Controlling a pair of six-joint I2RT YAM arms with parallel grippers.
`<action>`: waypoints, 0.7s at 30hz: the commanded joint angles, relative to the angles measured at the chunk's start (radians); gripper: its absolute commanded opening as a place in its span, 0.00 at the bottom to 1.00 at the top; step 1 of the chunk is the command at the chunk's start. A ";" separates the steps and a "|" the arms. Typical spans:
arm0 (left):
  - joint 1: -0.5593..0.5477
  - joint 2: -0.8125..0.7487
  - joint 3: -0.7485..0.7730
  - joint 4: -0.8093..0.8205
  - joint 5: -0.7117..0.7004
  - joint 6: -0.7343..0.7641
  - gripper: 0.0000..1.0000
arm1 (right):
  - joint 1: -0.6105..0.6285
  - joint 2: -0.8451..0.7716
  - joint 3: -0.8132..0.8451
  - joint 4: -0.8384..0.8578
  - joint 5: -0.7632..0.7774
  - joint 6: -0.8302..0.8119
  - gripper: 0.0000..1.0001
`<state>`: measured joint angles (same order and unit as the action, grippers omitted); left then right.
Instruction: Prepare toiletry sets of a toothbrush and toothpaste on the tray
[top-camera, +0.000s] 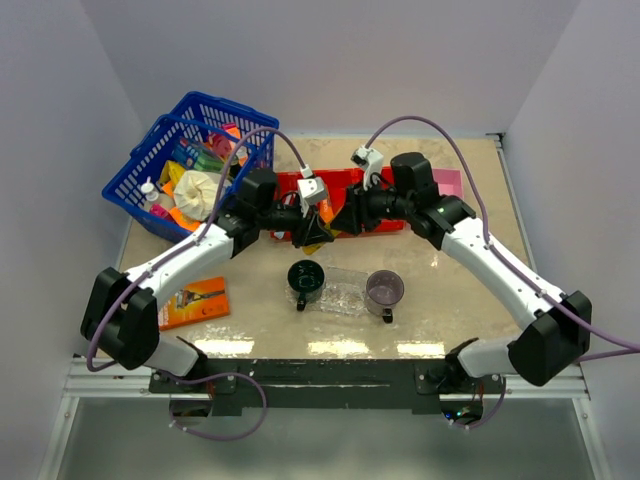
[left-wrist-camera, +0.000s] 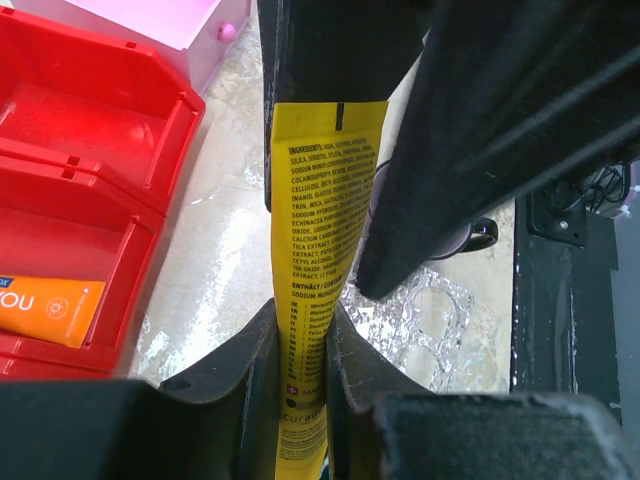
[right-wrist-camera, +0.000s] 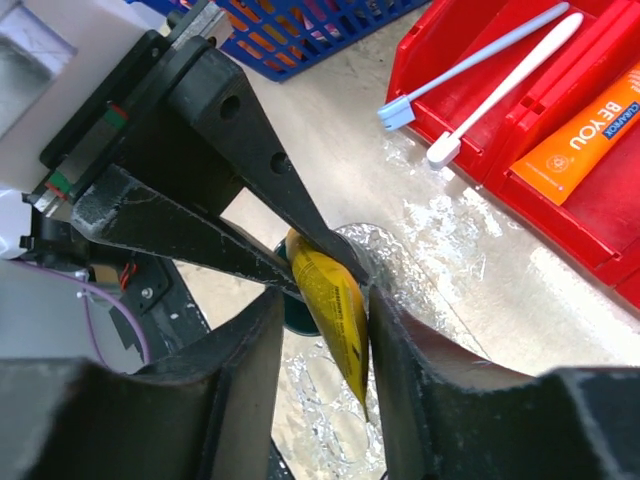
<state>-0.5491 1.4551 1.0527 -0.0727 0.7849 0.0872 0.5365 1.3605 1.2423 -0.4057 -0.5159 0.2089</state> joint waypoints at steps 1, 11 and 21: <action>0.005 -0.002 0.040 0.051 0.048 -0.026 0.13 | 0.000 -0.008 0.013 0.022 -0.019 -0.005 0.38; 0.006 -0.013 0.029 0.056 0.040 -0.037 0.13 | 0.000 0.009 0.013 0.005 -0.039 -0.009 0.36; 0.006 -0.022 0.023 0.102 0.045 -0.046 0.25 | 0.002 0.012 0.011 0.002 -0.027 -0.014 0.08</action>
<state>-0.5480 1.4567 1.0527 -0.0673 0.8051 0.0628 0.5346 1.3720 1.2415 -0.4053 -0.5251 0.1974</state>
